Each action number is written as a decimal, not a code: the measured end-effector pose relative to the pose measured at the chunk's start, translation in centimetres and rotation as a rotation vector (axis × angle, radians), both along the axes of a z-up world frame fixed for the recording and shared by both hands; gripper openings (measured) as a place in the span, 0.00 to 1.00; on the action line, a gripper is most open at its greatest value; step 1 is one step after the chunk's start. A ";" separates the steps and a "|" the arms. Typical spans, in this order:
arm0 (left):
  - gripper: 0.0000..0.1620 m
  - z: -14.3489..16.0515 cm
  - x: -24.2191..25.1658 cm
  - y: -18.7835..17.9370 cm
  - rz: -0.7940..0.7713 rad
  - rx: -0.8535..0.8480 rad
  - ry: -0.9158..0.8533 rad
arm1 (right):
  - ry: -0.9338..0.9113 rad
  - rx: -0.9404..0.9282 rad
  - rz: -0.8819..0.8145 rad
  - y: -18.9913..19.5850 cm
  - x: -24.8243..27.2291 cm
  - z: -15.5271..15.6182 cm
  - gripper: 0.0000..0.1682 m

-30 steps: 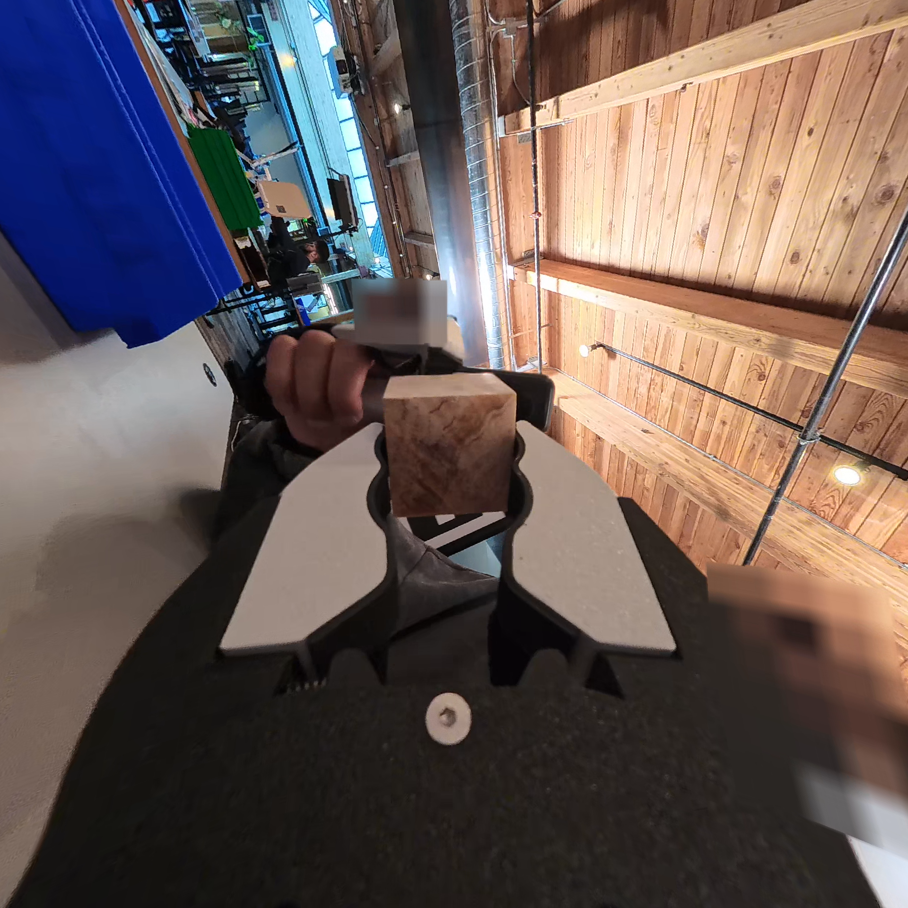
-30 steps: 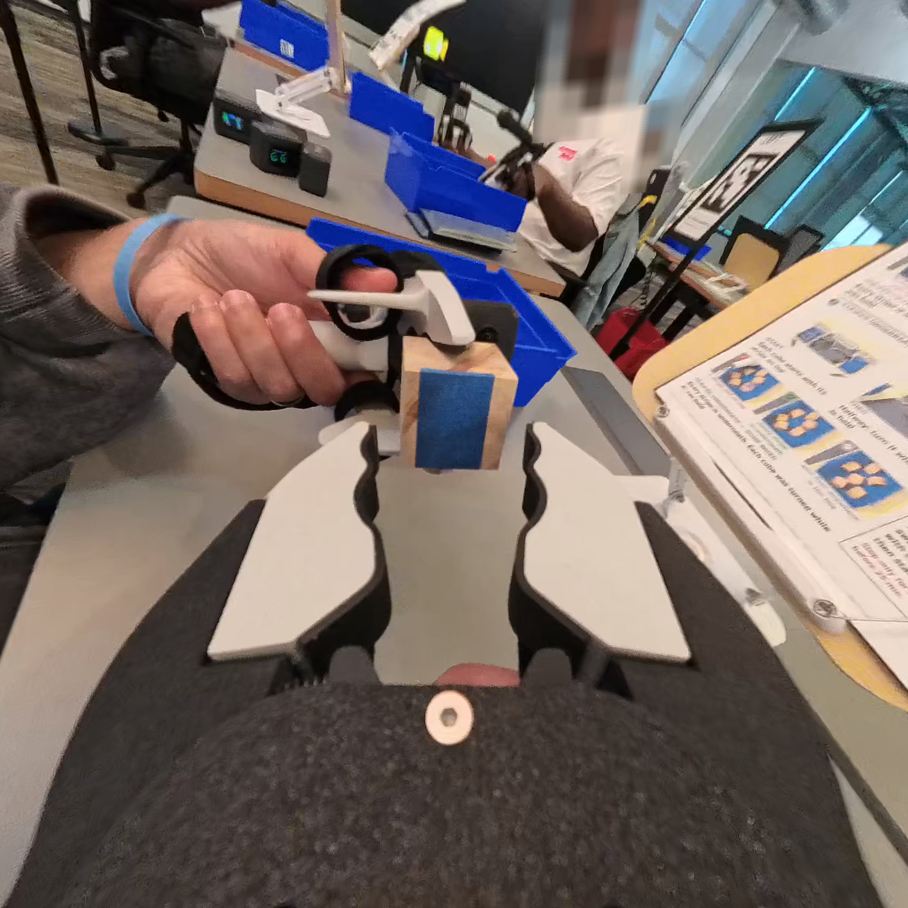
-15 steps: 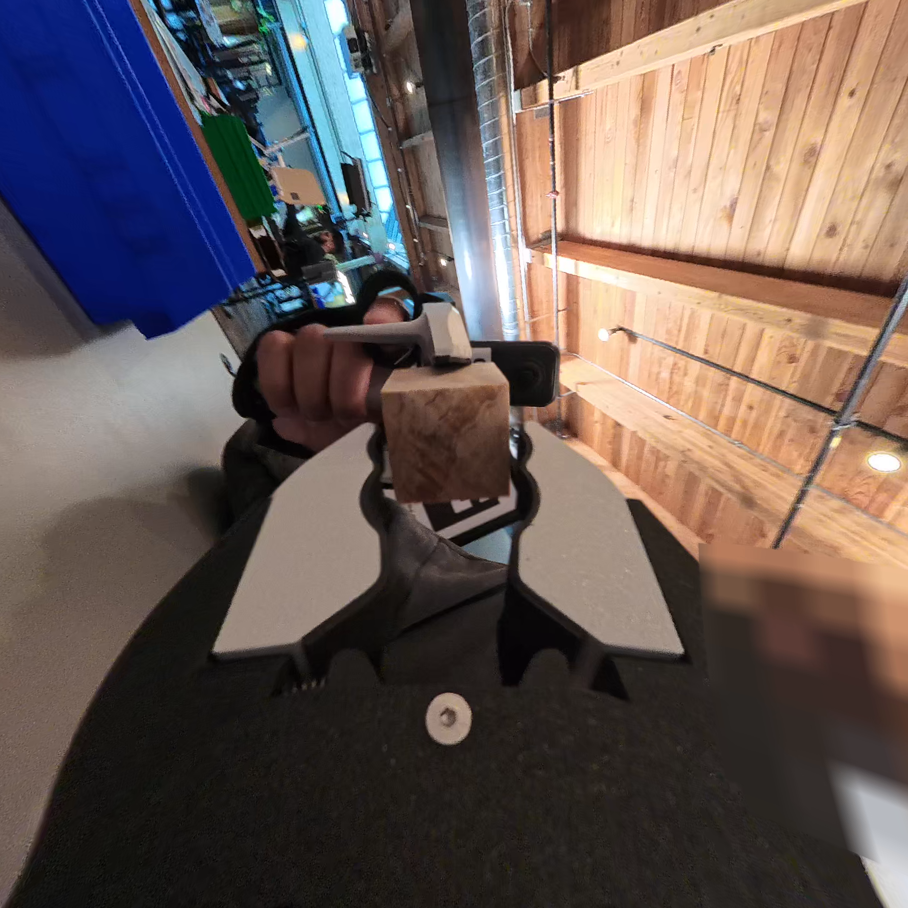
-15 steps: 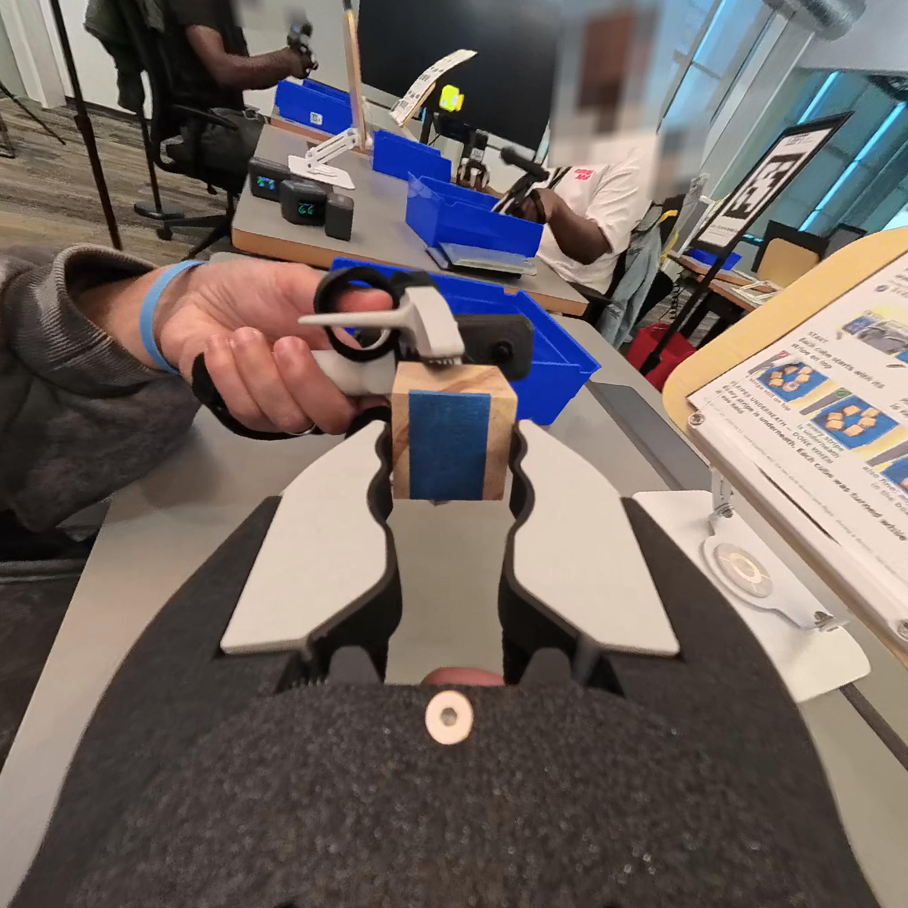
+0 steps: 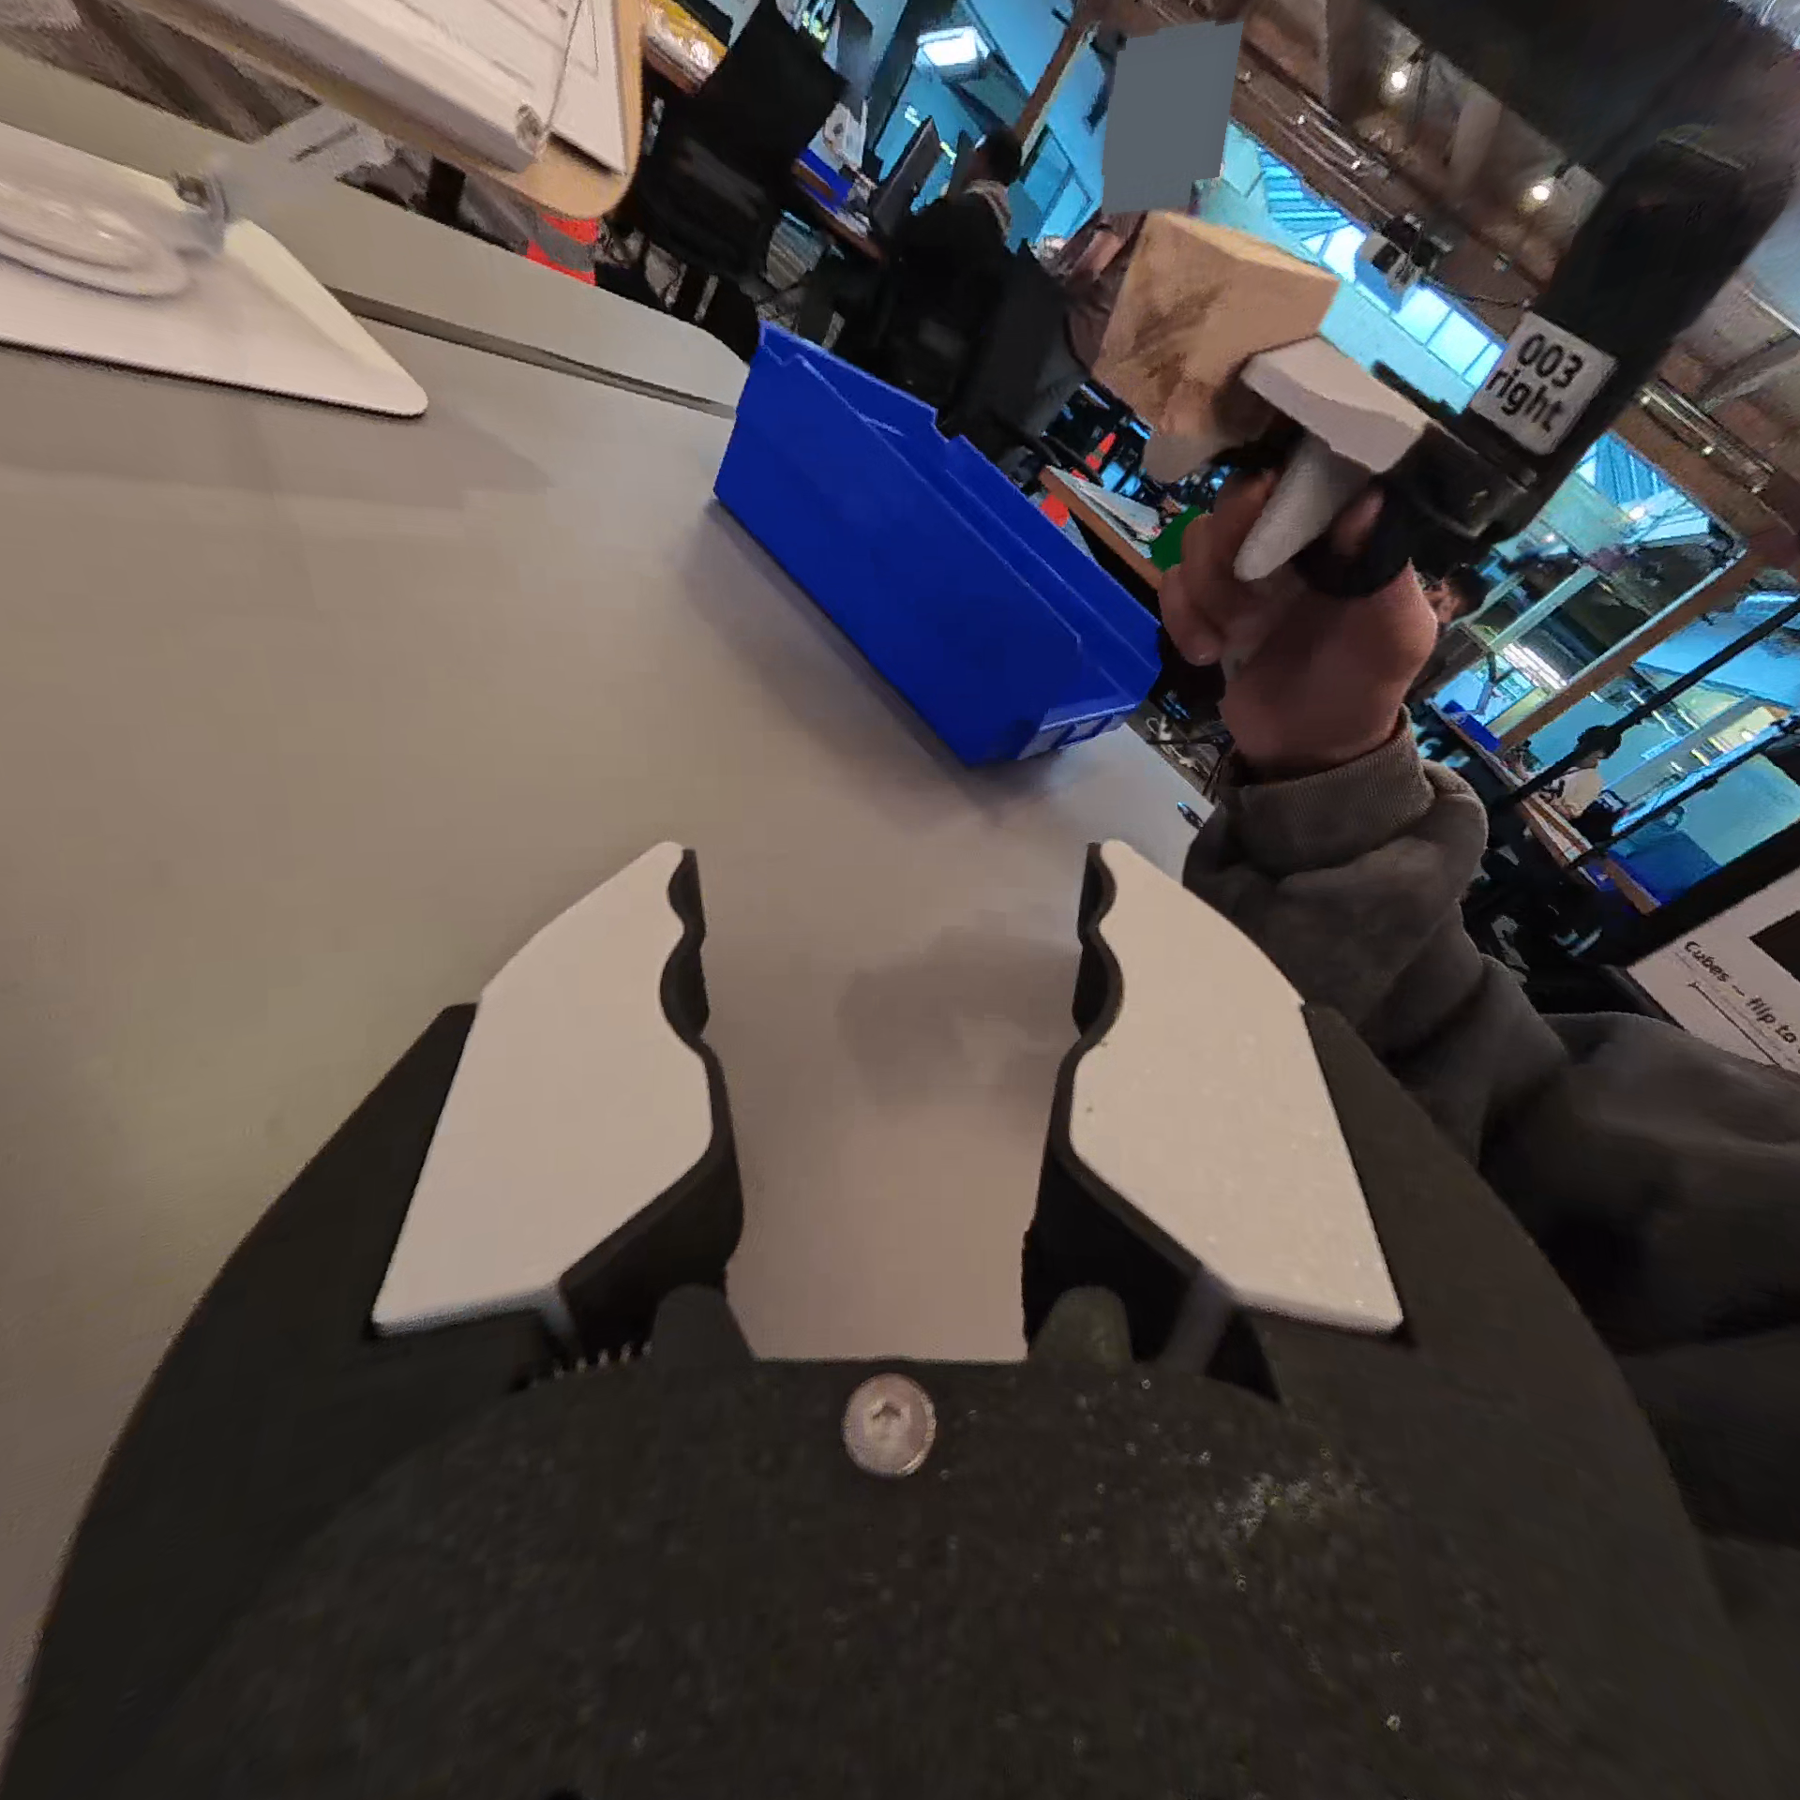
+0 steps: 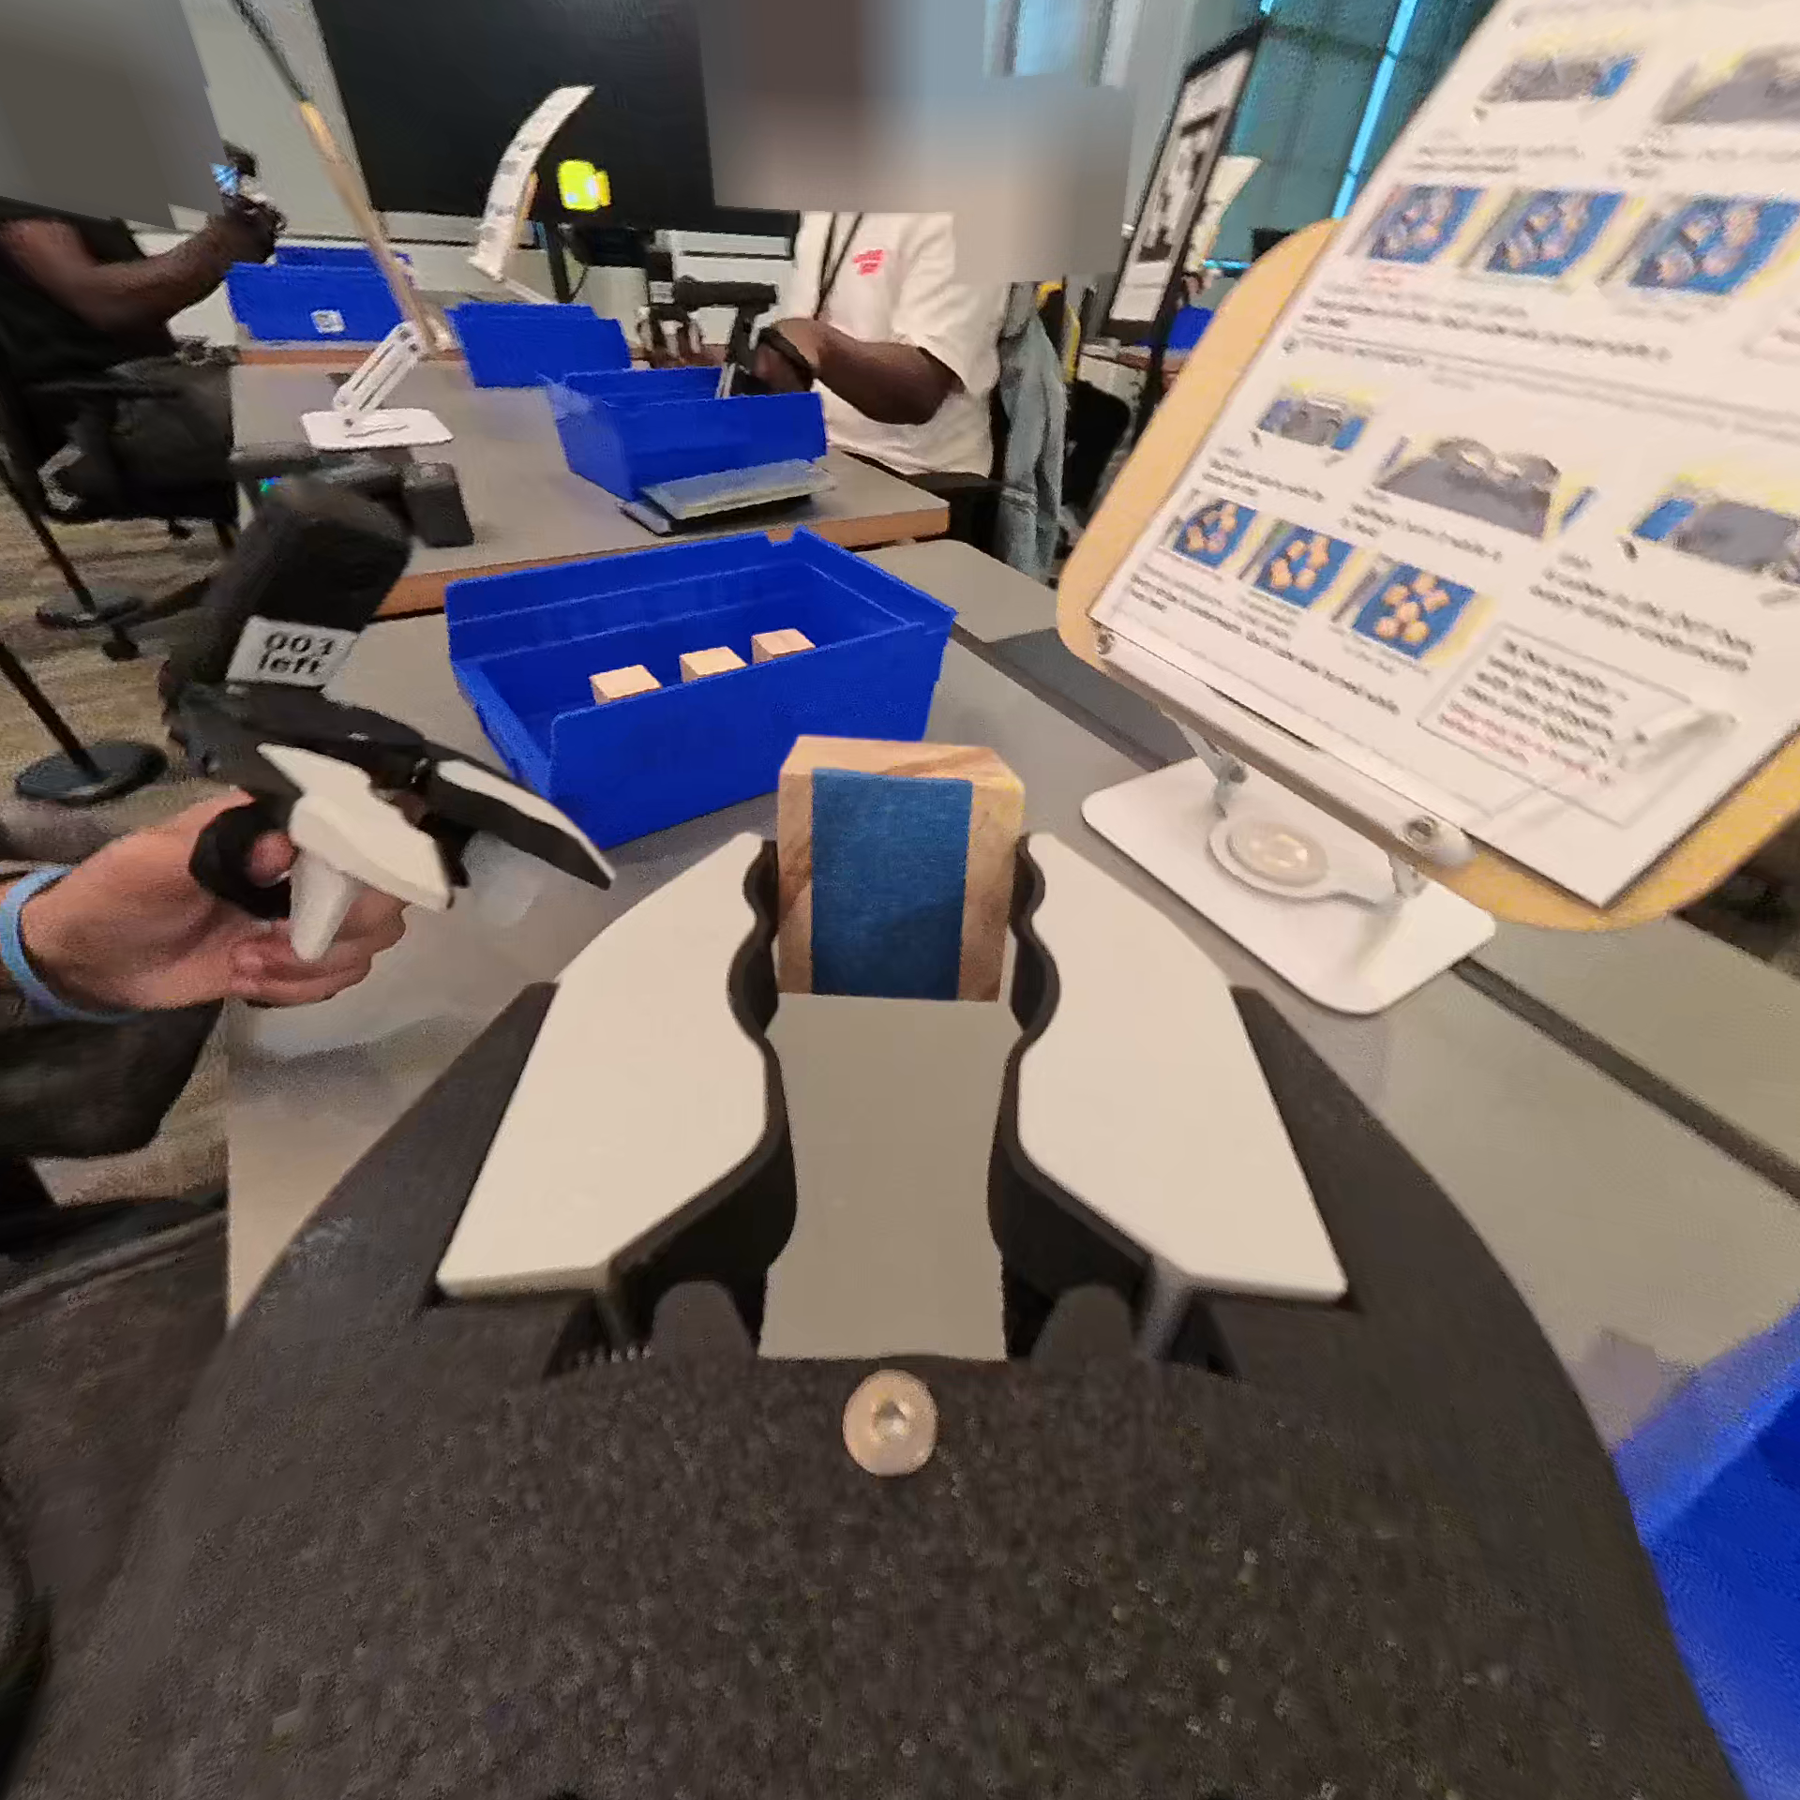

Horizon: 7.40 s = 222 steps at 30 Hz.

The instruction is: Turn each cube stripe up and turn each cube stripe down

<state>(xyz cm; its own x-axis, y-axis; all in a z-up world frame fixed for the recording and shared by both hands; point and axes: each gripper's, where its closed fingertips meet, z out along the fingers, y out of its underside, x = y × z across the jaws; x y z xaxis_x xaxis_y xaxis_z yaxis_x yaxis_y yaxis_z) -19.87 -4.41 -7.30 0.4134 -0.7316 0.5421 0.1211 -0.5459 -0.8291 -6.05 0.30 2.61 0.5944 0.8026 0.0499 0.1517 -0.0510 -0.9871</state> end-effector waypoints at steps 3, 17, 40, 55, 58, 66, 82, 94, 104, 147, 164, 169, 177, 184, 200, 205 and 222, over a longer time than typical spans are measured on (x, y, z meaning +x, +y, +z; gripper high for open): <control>0.45 0.3 0.5 -0.4 -0.005 0.095 0.080 | 0.012 -0.061 -0.150 1.4 2.9 1.3 0.27; 0.44 0.1 1.7 -2.6 -0.070 0.145 0.158 | -0.202 -0.779 -0.942 13.3 27.7 -2.7 0.27; 0.43 -1.5 1.8 -2.2 -0.099 0.095 0.199 | -0.426 -1.042 -0.989 15.7 32.1 -18.2 0.30; 0.43 -2.6 1.6 -1.7 -0.070 0.128 0.276 | 0.313 0.023 0.015 -2.9 -0.3 -3.7 0.36; 0.43 -2.5 1.8 -1.9 -0.077 0.132 0.281 | 0.233 -0.039 0.053 -5.0 -3.0 -8.5 0.35; 0.42 -3.1 1.5 -1.4 -0.043 0.142 0.340 | 0.202 -0.132 0.072 -5.5 -4.0 -10.7 0.33; 0.41 -3.6 -26.4 11.6 0.543 -0.508 0.942 | 0.213 -0.249 0.165 -6.8 -5.2 -11.5 0.30; 0.28 -9.9 -28.5 13.0 0.550 -0.707 0.905 | 0.174 -0.224 0.166 -7.1 -5.0 -11.6 0.30; 0.28 -1.3 -22.0 12.1 0.487 -0.430 0.698 | 0.168 -0.200 0.112 -6.4 -4.1 -11.3 0.29; 0.27 3.6 7.9 7.7 -0.275 -0.640 -0.434 | 0.733 -1.172 0.294 2.2 -8.5 -7.3 0.31; 0.38 0.4 1.9 6.3 -0.160 -0.492 -0.144 | 0.710 -1.088 0.314 2.2 -5.4 -5.3 0.26; 0.39 -4.1 -0.4 3.2 -0.067 -0.309 0.138 | 0.591 -0.971 0.180 2.9 -3.1 -5.6 0.27; 0.37 -2.9 -0.1 1.5 -0.067 -0.085 0.263 | 0.400 -0.853 -0.093 4.7 2.1 -4.9 0.27; 0.37 -3.7 0.9 0.3 -0.113 -0.074 0.305 | -0.023 -0.808 -0.644 8.9 17.4 -3.8 0.27; 0.37 -3.4 0.5 0.2 -0.117 -0.078 0.316 | -0.464 -1.208 -0.964 8.9 30.4 -16.8 0.27; 0.37 -3.8 0.6 0.0 -0.133 -0.097 0.320 | -0.463 -1.258 -0.973 8.6 31.5 -18.9 0.27; 0.37 -4.6 0.9 -0.5 -0.157 -0.105 0.350 | -0.318 -0.972 -0.924 8.9 30.3 -13.5 0.31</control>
<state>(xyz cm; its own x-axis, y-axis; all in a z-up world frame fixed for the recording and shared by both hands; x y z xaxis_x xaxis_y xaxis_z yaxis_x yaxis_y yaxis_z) -18.99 -4.93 -11.91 0.4738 -0.7489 0.4633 -0.2506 -0.6190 -0.7444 24.22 9.18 -10.91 0.9943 -0.0836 -0.0657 -0.1037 -0.8985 -0.4264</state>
